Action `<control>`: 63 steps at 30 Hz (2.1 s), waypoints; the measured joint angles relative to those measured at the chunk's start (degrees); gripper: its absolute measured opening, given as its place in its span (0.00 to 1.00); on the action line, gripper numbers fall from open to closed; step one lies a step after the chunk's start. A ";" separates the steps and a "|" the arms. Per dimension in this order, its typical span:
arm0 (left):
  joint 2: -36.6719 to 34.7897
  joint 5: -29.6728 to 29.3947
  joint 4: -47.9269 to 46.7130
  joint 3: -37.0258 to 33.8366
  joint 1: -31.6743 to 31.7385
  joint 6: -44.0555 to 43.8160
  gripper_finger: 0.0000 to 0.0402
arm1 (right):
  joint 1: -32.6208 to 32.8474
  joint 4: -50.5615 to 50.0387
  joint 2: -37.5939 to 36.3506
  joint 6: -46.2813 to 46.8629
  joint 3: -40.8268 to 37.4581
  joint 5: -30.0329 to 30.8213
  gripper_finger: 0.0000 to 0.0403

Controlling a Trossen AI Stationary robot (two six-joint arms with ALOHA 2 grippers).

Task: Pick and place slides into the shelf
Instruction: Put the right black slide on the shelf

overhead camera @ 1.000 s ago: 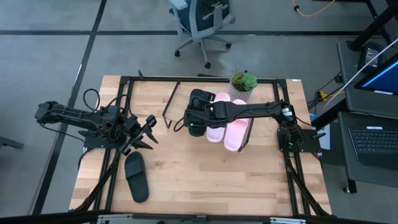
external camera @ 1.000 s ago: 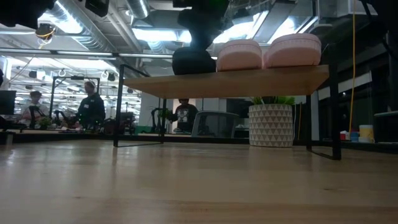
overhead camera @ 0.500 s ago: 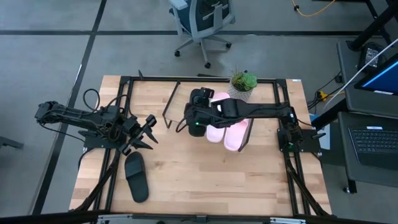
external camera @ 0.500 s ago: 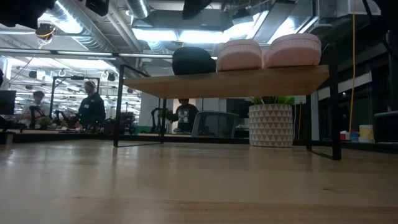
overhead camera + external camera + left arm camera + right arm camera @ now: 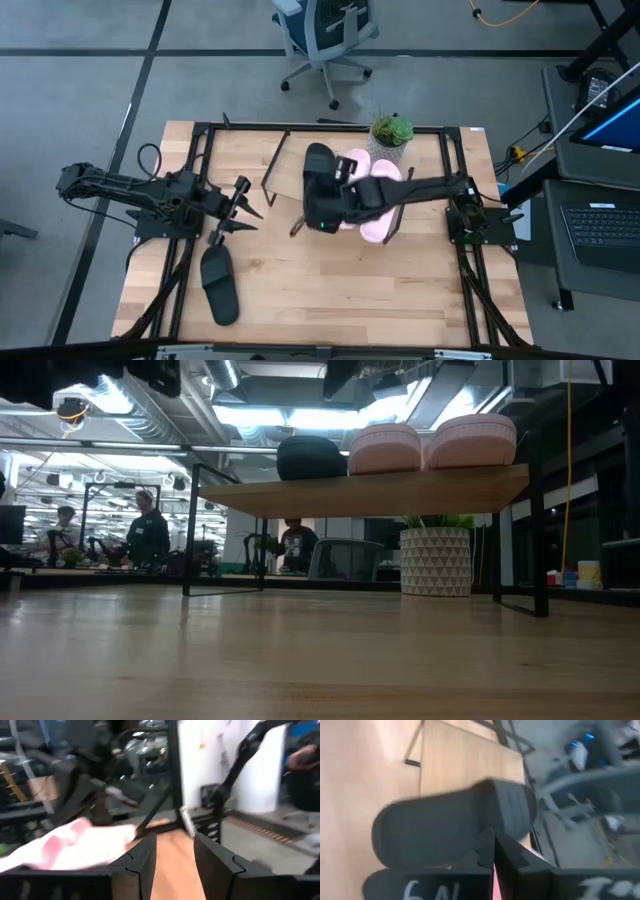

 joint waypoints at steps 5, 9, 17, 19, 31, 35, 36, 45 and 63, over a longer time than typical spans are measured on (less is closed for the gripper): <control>0.01 -10.04 -3.99 -0.01 0.00 4.34 0.31 | 5.50 -5.68 0.04 15.05 -6.17 9.68 0.01; 0.00 -15.14 -4.32 -0.02 0.00 6.77 0.31 | 10.66 -6.58 0.09 23.57 -8.75 10.93 0.00; 0.11 -14.95 -4.17 -0.02 0.00 7.45 0.26 | 17.98 -1.83 0.09 34.48 -14.51 14.29 0.00; 0.11 -14.93 -4.13 -0.02 0.00 7.41 0.22 | 18.82 2.46 0.09 35.67 -17.48 14.33 0.00; 0.11 -14.89 -4.12 -0.04 -0.03 5.69 0.12 | 19.95 44.29 -4.89 20.40 -37.85 6.88 0.00; 0.11 -14.87 -4.10 -0.04 -0.07 4.51 0.12 | 20.50 71.24 -11.12 3.95 -51.24 -1.18 0.00; 0.11 -14.88 -4.10 -0.04 -0.07 4.57 0.12 | 20.55 76.57 -12.92 1.11 -54.95 -3.07 0.00; 0.47 -15.37 -7.16 2.25 3.35 4.83 0.11 | 19.73 99.65 -32.37 -12.42 -77.23 -5.30 0.00; 29.88 -16.02 -42.81 37.92 21.46 11.02 0.00 | 18.21 103.78 -45.98 -20.31 -93.33 -5.30 0.00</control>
